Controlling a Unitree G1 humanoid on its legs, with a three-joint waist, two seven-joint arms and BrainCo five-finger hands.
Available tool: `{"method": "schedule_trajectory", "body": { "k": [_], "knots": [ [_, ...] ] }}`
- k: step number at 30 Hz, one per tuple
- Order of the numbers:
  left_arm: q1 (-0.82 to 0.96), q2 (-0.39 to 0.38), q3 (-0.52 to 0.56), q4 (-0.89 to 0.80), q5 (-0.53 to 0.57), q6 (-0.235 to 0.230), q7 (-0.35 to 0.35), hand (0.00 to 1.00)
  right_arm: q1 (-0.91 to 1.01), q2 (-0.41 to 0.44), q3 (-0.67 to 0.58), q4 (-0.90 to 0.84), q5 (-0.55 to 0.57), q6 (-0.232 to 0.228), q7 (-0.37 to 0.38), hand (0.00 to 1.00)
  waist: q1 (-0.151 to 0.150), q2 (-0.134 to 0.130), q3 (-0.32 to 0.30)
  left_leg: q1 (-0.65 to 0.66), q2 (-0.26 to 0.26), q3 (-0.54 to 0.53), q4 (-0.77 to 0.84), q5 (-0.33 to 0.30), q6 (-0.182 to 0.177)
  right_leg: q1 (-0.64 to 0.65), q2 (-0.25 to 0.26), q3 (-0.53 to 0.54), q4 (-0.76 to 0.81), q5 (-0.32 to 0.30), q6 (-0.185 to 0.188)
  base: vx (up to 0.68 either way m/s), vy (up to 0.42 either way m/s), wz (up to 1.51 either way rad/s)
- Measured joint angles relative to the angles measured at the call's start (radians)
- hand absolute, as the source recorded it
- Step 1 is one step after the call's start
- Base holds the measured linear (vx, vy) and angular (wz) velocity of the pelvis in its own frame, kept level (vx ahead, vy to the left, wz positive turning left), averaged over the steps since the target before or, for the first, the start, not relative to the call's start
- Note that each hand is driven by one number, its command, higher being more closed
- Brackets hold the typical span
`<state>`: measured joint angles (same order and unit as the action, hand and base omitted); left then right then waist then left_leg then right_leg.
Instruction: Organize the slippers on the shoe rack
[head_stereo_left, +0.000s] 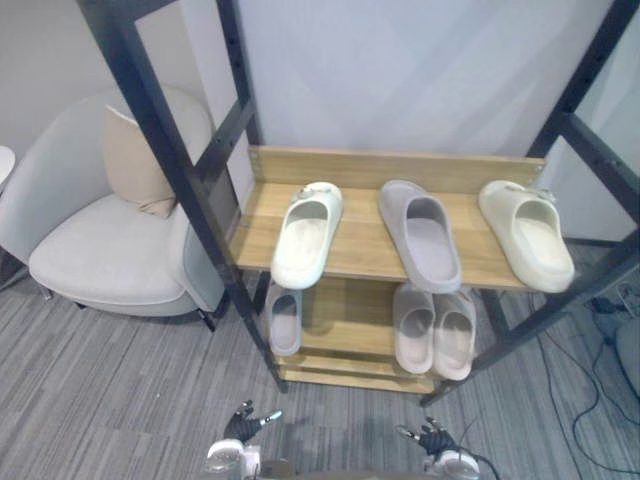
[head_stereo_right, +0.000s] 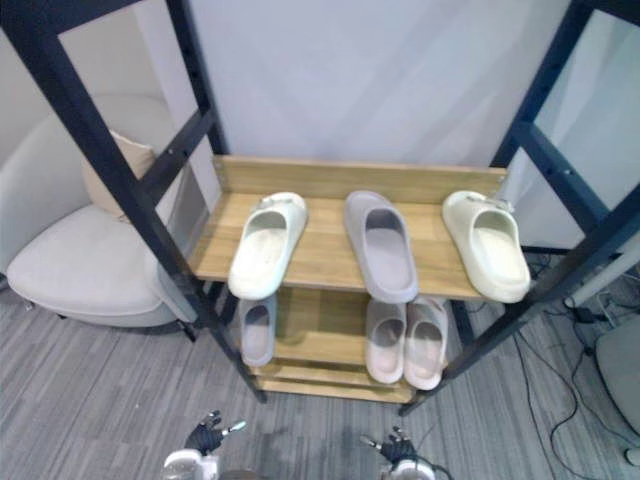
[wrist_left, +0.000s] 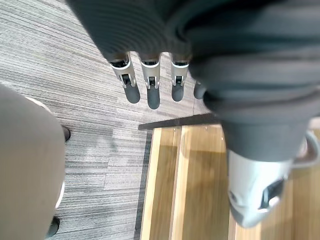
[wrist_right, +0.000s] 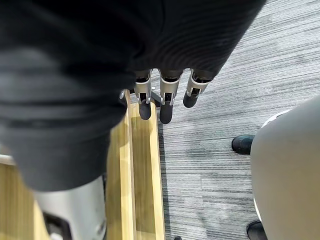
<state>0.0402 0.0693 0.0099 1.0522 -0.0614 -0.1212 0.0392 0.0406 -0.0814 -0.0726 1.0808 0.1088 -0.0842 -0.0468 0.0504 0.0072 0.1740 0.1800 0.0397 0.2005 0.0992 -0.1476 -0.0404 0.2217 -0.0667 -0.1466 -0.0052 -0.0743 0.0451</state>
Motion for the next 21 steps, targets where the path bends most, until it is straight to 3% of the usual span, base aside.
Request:
{"method": "schedule_trajectory", "body": {
  "k": [6,14,21],
  "knots": [
    [0.0,0.007,0.0,-0.004,0.0,-0.001,0.001,0.0,0.02,-0.005,0.02,-0.061,0.0,-0.001,-0.009,0.0,-0.003,-0.006,-0.003,0.004,-0.003,0.034,-0.031,0.022,0.004,-0.03,0.001,0.044,-0.002,0.026,0.003,-0.09,0.008,-0.19],
    [0.038,0.023,0.003,-0.042,0.003,0.0,0.006,0.0,0.23,-0.049,0.034,-0.632,-0.036,-0.007,-0.015,0.0,-0.037,-0.025,-0.016,-0.003,-0.015,0.083,-0.045,0.024,0.008,-0.062,-0.004,0.101,-0.036,0.062,0.012,-0.04,0.029,-0.22],
    [0.052,0.025,0.002,-0.055,0.023,-0.001,0.023,0.0,0.314,-0.034,-0.009,-0.941,-0.073,-0.03,-0.032,0.0,-0.057,-0.027,-0.019,-0.006,-0.015,0.104,-0.045,0.024,0.008,-0.079,-0.004,0.125,-0.034,0.067,0.017,-0.02,0.009,-0.1]
  ]
}}
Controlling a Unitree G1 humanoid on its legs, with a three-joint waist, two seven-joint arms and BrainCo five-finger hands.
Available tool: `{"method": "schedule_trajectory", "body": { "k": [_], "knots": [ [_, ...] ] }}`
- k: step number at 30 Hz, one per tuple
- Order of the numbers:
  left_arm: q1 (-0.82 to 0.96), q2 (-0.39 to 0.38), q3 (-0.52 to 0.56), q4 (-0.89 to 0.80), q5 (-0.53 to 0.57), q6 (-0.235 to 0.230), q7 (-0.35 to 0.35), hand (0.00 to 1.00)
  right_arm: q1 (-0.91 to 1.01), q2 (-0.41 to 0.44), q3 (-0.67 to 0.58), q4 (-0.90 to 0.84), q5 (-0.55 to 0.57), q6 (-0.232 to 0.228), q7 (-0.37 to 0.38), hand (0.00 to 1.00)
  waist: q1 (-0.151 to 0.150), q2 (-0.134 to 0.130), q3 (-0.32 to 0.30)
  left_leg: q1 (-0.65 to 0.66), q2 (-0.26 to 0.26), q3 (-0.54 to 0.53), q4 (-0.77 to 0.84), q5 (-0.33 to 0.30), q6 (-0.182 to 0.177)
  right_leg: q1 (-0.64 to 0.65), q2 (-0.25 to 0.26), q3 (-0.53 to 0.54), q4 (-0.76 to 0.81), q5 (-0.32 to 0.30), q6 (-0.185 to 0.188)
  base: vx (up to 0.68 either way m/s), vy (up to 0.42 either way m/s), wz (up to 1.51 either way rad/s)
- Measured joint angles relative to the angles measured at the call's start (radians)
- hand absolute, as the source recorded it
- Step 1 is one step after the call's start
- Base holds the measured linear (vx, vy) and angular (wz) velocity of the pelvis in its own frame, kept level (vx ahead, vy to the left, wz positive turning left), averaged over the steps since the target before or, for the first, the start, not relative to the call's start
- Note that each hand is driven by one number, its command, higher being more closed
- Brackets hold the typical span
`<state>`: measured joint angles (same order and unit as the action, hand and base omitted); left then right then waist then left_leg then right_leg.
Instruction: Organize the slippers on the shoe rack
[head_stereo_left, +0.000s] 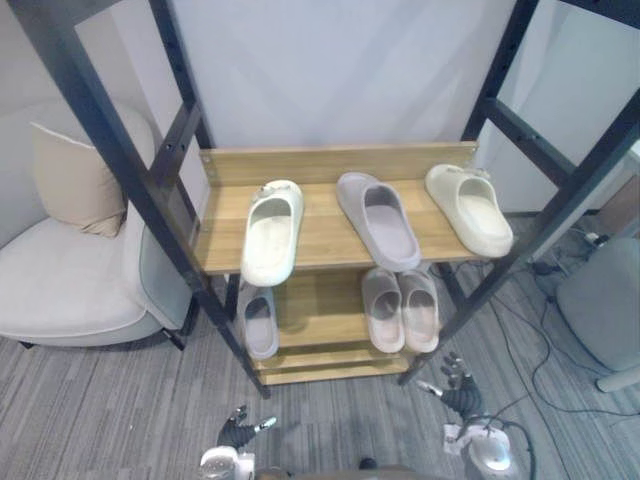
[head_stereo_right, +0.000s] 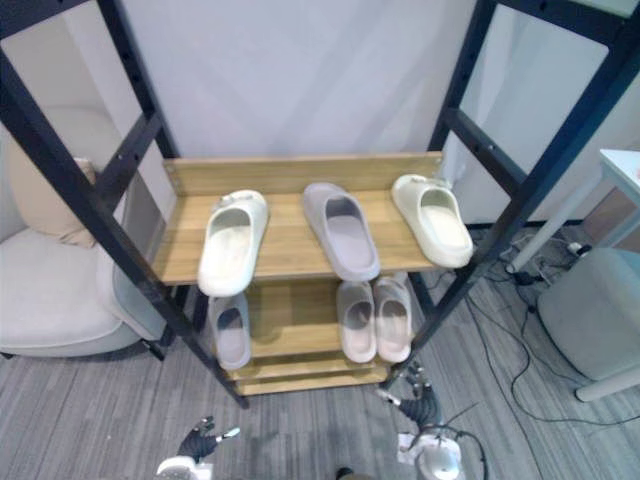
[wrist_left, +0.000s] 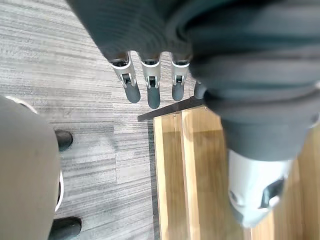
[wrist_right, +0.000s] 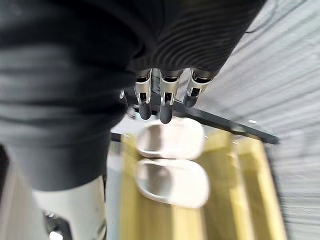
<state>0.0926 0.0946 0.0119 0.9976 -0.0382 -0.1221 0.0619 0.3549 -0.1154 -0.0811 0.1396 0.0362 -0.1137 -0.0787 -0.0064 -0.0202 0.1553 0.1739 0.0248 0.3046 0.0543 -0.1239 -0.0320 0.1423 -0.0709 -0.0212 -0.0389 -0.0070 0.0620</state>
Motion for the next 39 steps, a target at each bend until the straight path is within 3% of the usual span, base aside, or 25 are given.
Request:
{"method": "schedule_trajectory", "body": {
  "k": [13,18,28,39],
  "knots": [
    [0.012,0.0,-0.004,-0.003,0.018,-0.002,-0.009,0.0,-0.029,-0.004,-0.136,-0.367,-0.039,-0.055,-0.023,0.0,-0.007,0.003,-0.028,-0.018,-0.001,0.01,0.001,-0.002,-0.002,-0.025,0.0,0.011,-0.002,0.01,0.002,-0.01,0.001,-0.05],
    [0.015,0.001,-0.004,-0.002,0.019,-0.003,-0.026,0.0,-0.113,-0.034,-0.194,-0.369,-0.037,-0.067,-0.046,0.0,-0.006,-0.001,-0.033,-0.032,-0.006,-0.018,0.002,0.002,0.004,-0.025,-0.005,-0.01,-0.007,0.01,0.002,0.0,-0.011,0.13],
    [0.016,0.001,-0.004,-0.005,0.038,-0.008,-0.04,0.0,-0.282,-0.174,-0.191,-0.359,0.008,-0.078,-0.048,0.0,0.001,-0.002,-0.04,-0.055,-0.02,-0.066,0.001,0.01,0.016,-0.017,-0.018,-0.055,-0.019,0.013,0.007,0.0,-0.004,0.14],
    [0.015,0.003,-0.012,-0.009,0.037,-0.02,-0.047,0.0,-0.542,-0.297,-0.077,-0.168,0.054,-0.076,-0.021,0.0,0.015,-0.014,-0.043,-0.07,-0.026,-0.091,0.0,0.015,0.024,-0.019,-0.02,-0.079,-0.022,0.013,0.007,0.0,-0.008,0.06]
  ]
}}
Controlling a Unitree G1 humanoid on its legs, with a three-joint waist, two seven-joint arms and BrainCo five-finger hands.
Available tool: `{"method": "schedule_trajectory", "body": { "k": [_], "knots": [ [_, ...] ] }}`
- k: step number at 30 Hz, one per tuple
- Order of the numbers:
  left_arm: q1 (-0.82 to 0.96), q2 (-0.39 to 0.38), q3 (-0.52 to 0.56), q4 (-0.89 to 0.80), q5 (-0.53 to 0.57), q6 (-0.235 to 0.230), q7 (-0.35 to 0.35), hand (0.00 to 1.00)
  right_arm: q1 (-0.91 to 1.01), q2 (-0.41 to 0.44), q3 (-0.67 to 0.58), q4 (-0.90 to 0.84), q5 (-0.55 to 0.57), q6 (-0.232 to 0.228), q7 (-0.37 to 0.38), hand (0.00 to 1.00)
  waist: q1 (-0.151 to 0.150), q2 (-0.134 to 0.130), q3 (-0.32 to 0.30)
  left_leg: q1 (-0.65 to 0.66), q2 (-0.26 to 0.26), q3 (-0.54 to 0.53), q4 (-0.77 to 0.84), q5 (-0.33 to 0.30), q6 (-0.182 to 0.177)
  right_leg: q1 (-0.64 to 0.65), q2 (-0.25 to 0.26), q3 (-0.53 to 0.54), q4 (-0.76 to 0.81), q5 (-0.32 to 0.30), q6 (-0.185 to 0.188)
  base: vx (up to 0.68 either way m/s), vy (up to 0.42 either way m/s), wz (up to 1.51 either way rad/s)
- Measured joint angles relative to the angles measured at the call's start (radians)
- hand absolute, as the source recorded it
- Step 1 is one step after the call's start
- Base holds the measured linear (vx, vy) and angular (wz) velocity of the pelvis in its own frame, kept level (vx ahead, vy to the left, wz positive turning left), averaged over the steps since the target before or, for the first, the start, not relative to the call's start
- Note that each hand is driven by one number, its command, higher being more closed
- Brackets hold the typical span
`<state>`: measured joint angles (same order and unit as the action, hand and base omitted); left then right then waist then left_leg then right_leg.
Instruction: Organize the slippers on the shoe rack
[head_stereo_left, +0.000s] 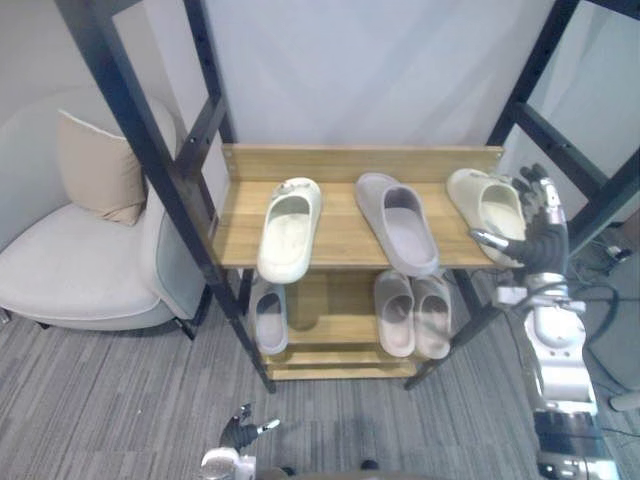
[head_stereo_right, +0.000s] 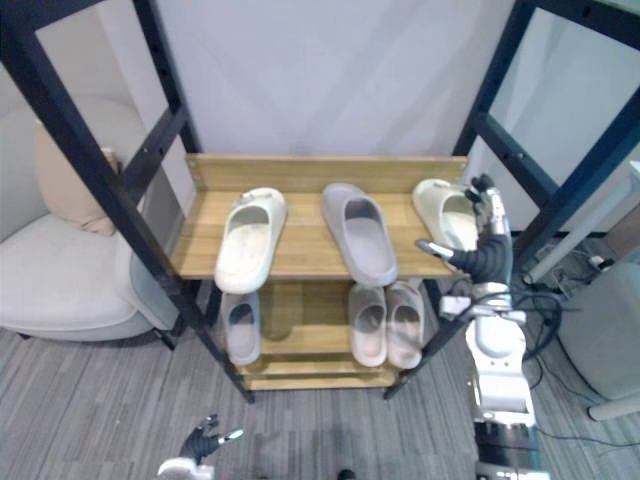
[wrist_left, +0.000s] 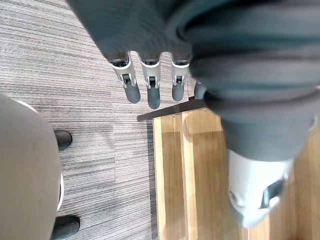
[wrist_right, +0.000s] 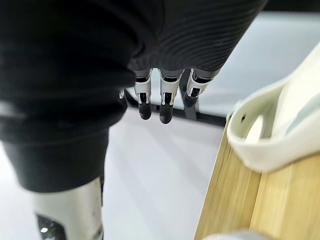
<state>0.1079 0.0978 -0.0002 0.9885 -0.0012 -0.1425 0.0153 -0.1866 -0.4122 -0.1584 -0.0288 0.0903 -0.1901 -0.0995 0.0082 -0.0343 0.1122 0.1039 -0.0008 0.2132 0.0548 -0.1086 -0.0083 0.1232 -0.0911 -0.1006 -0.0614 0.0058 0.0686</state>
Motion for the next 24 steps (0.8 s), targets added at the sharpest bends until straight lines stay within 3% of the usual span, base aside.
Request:
{"method": "schedule_trajectory", "body": {
  "k": [10,14,24],
  "knots": [
    [-0.002,0.006,-0.003,-0.013,-0.003,-0.002,0.0,0.0,-0.258,-0.099,0.127,0.225,0.036,0.028,0.002,0.0,0.01,-0.011,0.008,-0.035,-0.011,-0.009,-0.001,0.009,0.013,-0.025,-0.007,-0.006,-0.015,0.015,0.001,0.0,-0.003,0.02],
    [-0.008,0.006,-0.01,-0.017,-0.007,-0.004,0.0,0.0,-0.344,-0.105,0.164,0.298,0.036,0.048,0.002,0.0,0.026,-0.016,0.015,-0.036,-0.012,-0.015,-0.001,0.009,0.013,-0.025,-0.008,-0.01,-0.015,0.015,0.001,0.0,0.0,0.0],
    [-0.016,0.006,-0.01,-0.023,-0.041,-0.004,0.0,0.0,-0.41,-0.109,0.17,0.337,-0.013,0.092,-0.001,0.0,0.032,-0.014,0.041,-0.057,-0.022,-0.038,-0.004,0.019,0.019,-0.035,-0.016,-0.035,-0.017,0.017,0.001,-0.01,-0.006,0.06]
  ]
}}
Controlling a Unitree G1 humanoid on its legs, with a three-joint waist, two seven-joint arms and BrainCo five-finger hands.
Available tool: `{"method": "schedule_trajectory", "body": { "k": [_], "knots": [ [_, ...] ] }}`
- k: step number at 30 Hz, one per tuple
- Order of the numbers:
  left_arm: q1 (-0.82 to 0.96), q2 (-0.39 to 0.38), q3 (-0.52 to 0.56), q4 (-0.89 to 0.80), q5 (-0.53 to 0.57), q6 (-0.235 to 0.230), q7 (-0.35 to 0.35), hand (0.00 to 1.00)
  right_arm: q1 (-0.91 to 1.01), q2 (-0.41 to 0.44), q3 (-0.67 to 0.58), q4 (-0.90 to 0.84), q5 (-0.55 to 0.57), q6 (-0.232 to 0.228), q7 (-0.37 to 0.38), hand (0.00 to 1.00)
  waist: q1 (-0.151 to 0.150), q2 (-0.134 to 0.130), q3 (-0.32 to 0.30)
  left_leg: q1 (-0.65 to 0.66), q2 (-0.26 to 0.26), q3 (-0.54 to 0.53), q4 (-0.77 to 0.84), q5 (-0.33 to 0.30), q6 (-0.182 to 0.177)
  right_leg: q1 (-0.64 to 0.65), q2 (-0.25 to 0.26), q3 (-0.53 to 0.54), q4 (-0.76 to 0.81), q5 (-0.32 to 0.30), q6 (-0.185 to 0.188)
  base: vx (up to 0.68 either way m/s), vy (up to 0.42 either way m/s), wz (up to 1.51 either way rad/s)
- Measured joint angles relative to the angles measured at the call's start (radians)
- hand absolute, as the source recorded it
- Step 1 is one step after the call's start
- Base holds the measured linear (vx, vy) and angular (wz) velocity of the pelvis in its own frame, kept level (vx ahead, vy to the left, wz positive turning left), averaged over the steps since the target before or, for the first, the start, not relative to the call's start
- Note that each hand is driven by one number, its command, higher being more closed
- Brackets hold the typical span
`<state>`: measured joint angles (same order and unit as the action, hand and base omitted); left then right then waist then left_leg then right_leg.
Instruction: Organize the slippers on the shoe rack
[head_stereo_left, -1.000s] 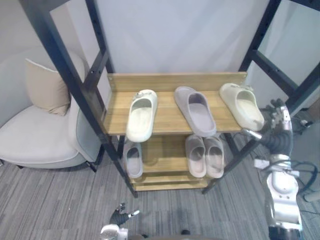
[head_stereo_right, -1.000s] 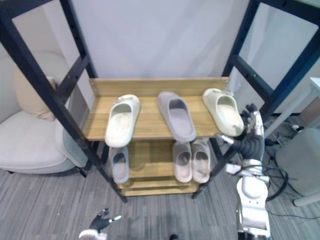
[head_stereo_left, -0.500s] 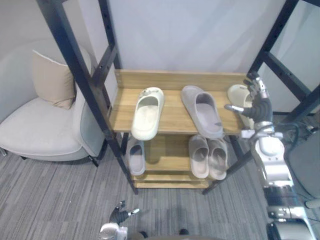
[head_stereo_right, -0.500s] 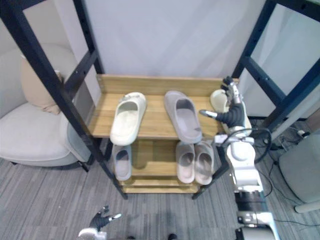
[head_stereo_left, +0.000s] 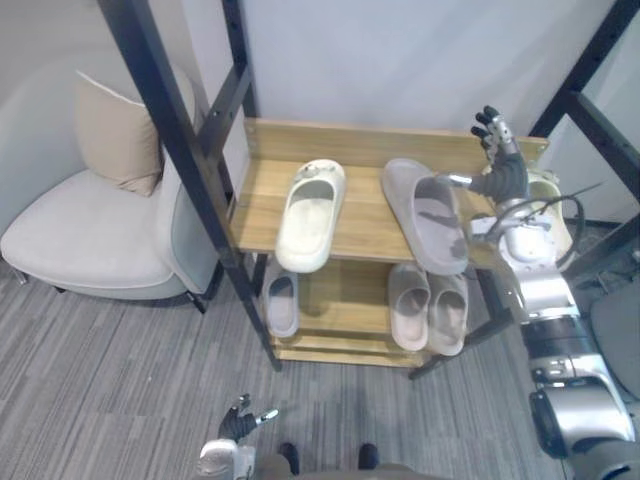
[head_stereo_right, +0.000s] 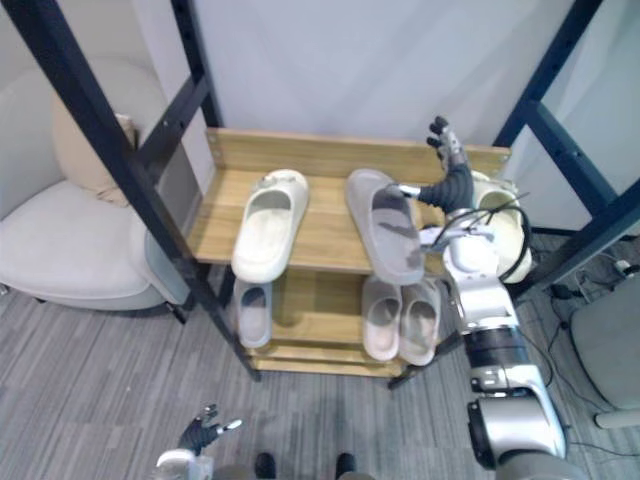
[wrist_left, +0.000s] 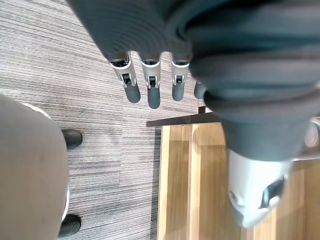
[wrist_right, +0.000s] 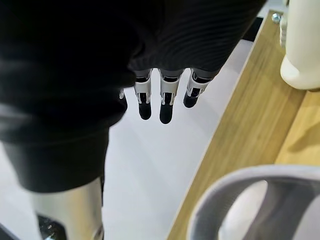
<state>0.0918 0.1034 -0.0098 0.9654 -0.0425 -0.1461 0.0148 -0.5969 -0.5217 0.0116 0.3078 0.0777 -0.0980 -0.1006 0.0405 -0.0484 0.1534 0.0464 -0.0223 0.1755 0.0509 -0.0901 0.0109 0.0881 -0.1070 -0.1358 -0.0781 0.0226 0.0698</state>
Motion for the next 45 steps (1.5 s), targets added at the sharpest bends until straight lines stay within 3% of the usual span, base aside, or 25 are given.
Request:
{"method": "schedule_trajectory", "body": {
  "k": [6,18,31,35,42,43,45],
  "knots": [
    [0.0,-0.001,0.0,-0.015,-0.001,0.0,0.0,0.0,-0.011,0.001,-0.008,0.038,-0.047,0.034,-0.004,0.0,-0.001,0.005,0.023,-0.006,-0.004,-0.009,0.0,0.004,0.004,0.0,-0.003,-0.013,-0.002,0.003,0.0,-0.02,-0.01,0.05],
    [0.0,-0.003,-0.01,-0.022,-0.001,0.002,0.0,0.0,-0.011,0.014,-0.087,0.04,-0.12,0.057,-0.03,0.0,-0.005,0.017,0.033,-0.006,-0.004,-0.008,-0.002,0.007,0.004,0.002,-0.003,-0.016,-0.009,0.009,-0.004,0.0,0.0,0.0],
    [0.0,0.002,-0.009,-0.034,-0.03,0.0,-0.001,0.0,-0.087,0.018,-0.082,0.132,-0.119,0.063,-0.028,0.0,0.002,0.007,0.053,-0.006,-0.009,-0.019,-0.05,0.046,0.004,-0.016,-0.003,-0.024,-0.01,0.021,-0.004,-0.02,-0.009,0.02],
    [-0.002,0.003,-0.007,-0.044,-0.039,-0.003,-0.002,0.0,-0.117,0.039,-0.076,0.188,-0.119,0.069,-0.027,0.0,0.018,0.001,0.059,-0.009,-0.008,-0.025,-0.05,0.047,0.004,-0.016,-0.002,-0.029,-0.009,0.021,-0.004,-0.01,-0.006,0.03],
    [-0.019,0.013,-0.004,-0.052,-0.068,-0.009,-0.001,0.0,-0.232,0.059,-0.038,0.281,-0.121,0.072,-0.027,0.0,0.03,-0.011,0.106,-0.014,-0.012,-0.049,-0.077,0.07,0.005,-0.02,-0.004,-0.056,-0.009,0.021,-0.004,-0.02,-0.012,0.11],
    [-0.027,0.015,-0.004,-0.052,-0.071,-0.012,-0.001,0.0,-0.267,0.061,-0.036,0.308,-0.12,0.073,-0.028,1.0,0.038,-0.013,0.117,-0.015,-0.012,-0.051,-0.086,0.077,0.005,-0.024,-0.003,-0.058,-0.009,0.021,-0.004,-0.03,-0.016,0.04],
    [-0.035,0.016,-0.005,-0.052,-0.076,-0.013,0.0,0.0,-0.296,0.065,-0.035,0.335,-0.119,0.071,-0.03,1.0,0.048,-0.015,0.126,-0.02,-0.011,-0.051,-0.087,0.078,0.004,-0.029,-0.003,-0.059,-0.009,0.022,-0.005,-0.01,-0.006,0.02]
  ]
}}
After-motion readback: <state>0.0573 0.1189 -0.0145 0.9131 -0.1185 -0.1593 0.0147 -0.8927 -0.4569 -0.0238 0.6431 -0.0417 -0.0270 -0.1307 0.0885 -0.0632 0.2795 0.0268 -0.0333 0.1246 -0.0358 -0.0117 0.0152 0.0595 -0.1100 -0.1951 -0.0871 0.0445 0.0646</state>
